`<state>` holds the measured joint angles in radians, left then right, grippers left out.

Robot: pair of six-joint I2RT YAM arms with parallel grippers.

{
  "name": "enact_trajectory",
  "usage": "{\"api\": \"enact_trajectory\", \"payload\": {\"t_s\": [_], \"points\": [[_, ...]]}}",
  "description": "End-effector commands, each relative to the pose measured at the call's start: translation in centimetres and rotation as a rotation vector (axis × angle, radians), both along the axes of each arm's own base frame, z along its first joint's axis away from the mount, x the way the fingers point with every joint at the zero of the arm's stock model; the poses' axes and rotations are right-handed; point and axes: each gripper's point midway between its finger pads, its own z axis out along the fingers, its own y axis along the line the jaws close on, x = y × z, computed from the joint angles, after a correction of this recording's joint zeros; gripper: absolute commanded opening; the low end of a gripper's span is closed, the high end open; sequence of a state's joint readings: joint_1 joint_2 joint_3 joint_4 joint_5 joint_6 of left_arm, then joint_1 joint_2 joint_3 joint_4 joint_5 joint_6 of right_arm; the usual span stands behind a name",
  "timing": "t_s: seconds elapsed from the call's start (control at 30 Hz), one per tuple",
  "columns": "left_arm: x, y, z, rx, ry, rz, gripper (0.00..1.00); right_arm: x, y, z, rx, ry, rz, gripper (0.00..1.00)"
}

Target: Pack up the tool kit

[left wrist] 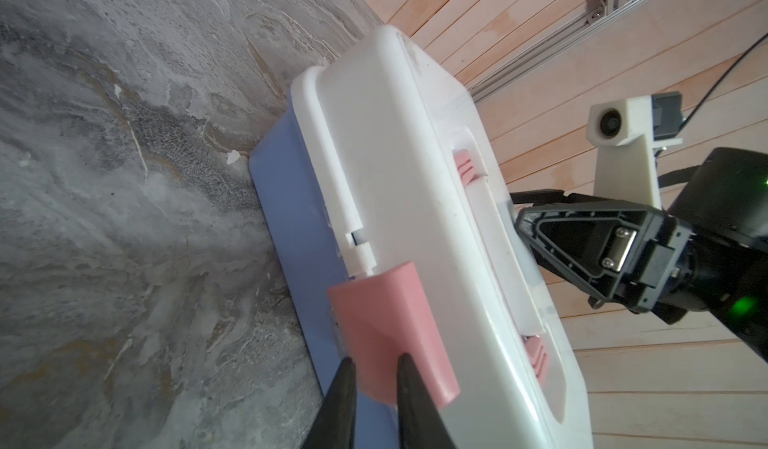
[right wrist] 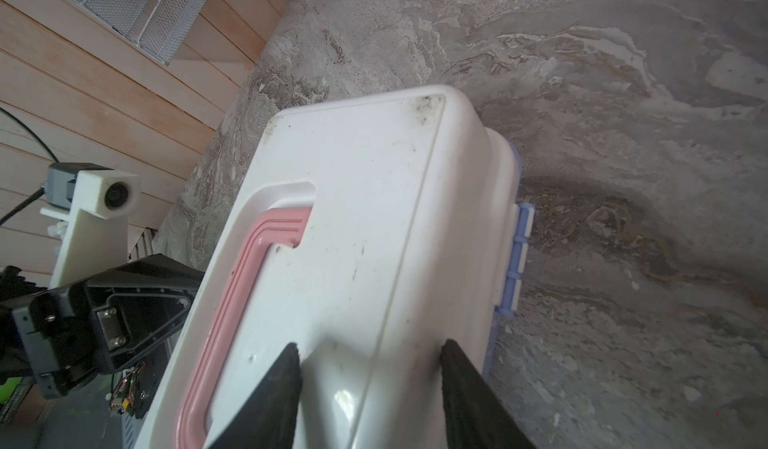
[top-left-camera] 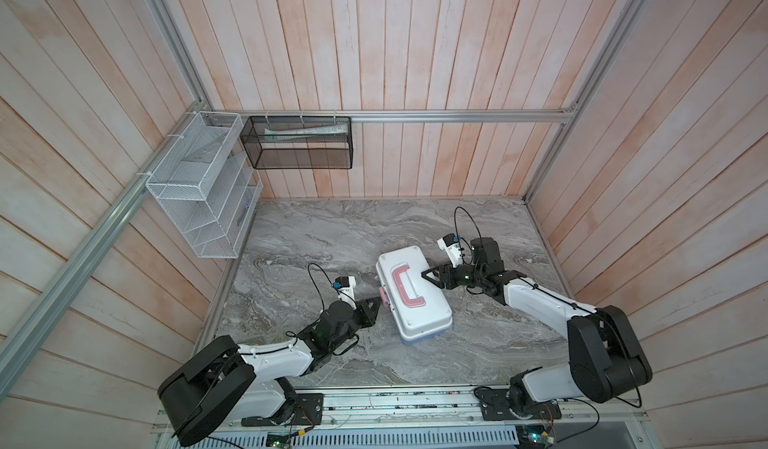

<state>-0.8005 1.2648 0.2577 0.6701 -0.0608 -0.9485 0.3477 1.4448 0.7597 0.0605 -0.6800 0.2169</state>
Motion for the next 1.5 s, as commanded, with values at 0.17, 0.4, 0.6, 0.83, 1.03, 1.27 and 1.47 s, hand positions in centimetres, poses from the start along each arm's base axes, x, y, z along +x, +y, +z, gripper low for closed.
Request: {"api": "enact_trajectory", "payload": {"t_s": [0.17, 0.4, 0.6, 0.83, 1.03, 1.27, 1.47], "points": [[-0.1, -0.3, 1.0, -0.024, -0.035, 0.000, 0.19, -0.9, 0.1, -2.0, -0.012, 0.068, 0.018, 0.49], [-0.1, -0.5, 1.0, -0.032, -0.043, -0.010, 0.18, -1.0, 0.2, -2.4, -0.004, 0.082, 0.021, 0.48], [0.1, -1.0, 1.8, -0.032, -0.059, -0.023, 0.18, -1.1, 0.2, -2.4, -0.008, 0.083, 0.022, 0.48], [0.1, -1.4, 1.5, -0.035, -0.048, -0.039, 0.18, -1.1, 0.1, -2.6, -0.011, 0.086, 0.021, 0.48], [0.0, -1.5, 2.2, -0.046, -0.059, -0.044, 0.18, -1.2, 0.1, -2.8, -0.014, 0.089, 0.021, 0.47], [0.0, -1.6, 2.3, -0.048, -0.061, -0.048, 0.18, -1.2, 0.1, -2.9, -0.010, 0.095, 0.024, 0.47], [0.0, -1.7, 2.1, -0.045, -0.058, -0.054, 0.18, -1.2, 0.1, -3.1, -0.011, 0.097, 0.024, 0.47]]}}
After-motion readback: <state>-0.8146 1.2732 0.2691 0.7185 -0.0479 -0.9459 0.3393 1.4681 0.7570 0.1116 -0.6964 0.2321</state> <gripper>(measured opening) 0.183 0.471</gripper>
